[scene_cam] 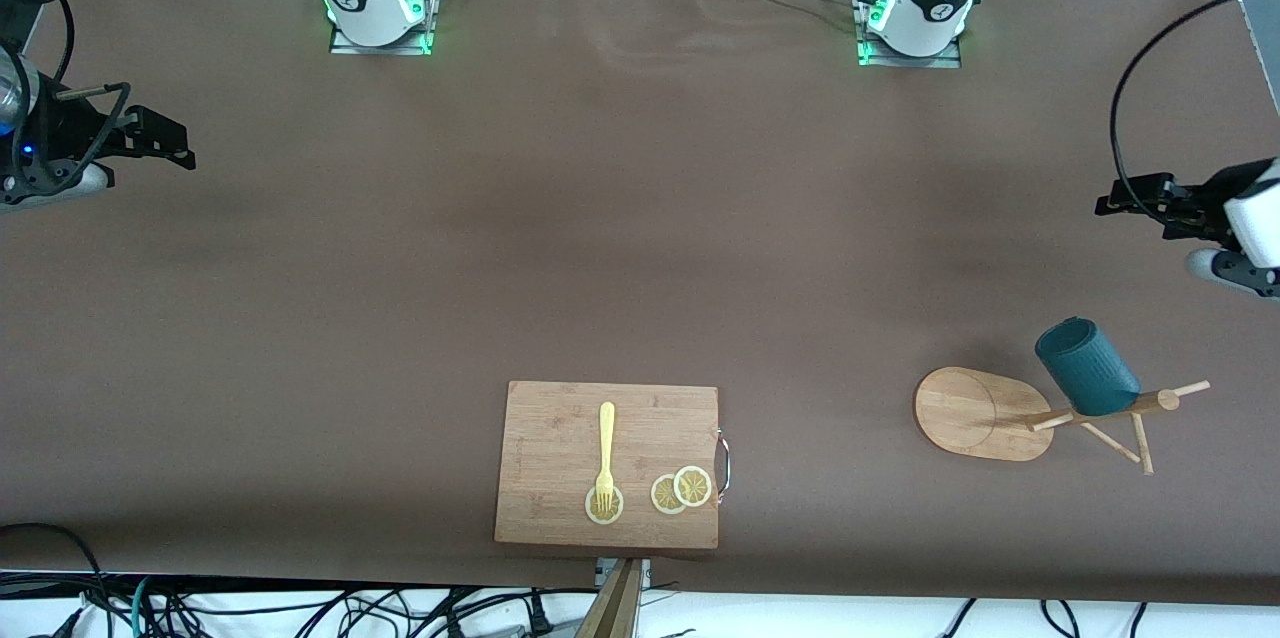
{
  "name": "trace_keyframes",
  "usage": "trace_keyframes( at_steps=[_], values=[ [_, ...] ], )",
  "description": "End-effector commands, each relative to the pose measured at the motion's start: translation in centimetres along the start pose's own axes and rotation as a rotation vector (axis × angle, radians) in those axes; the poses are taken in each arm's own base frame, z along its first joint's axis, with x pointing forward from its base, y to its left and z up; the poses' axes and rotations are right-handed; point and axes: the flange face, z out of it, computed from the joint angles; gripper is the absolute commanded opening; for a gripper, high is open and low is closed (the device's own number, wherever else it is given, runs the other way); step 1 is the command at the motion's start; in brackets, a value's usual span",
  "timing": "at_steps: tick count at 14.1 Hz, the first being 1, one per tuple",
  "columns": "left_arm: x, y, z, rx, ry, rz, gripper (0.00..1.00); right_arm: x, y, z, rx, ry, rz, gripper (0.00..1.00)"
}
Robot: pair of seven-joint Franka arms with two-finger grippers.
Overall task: Pass cup and hang on rack
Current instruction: 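Open the left gripper and draw it back from the rack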
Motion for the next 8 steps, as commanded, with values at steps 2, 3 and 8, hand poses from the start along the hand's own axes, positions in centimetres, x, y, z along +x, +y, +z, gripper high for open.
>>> trace_keyframes(
  at_steps=[2,3,8],
  values=[
    [-2.2,1.5,-5.7,0.114,0.163,-0.012,1.0,0.1,0.0,-0.4,-0.002,-0.006,-0.015,1.0],
    [-2.8,2.6,-6.2,0.117,0.169,-0.005,1.0,0.1,0.0,-0.4,-0.002,-0.006,-0.017,1.0],
    [-3.9,7.0,-7.0,0.02,0.149,-0.202,1.0,0.0,0.0,-0.5,-0.001,-0.006,-0.021,1.0]
  ],
)
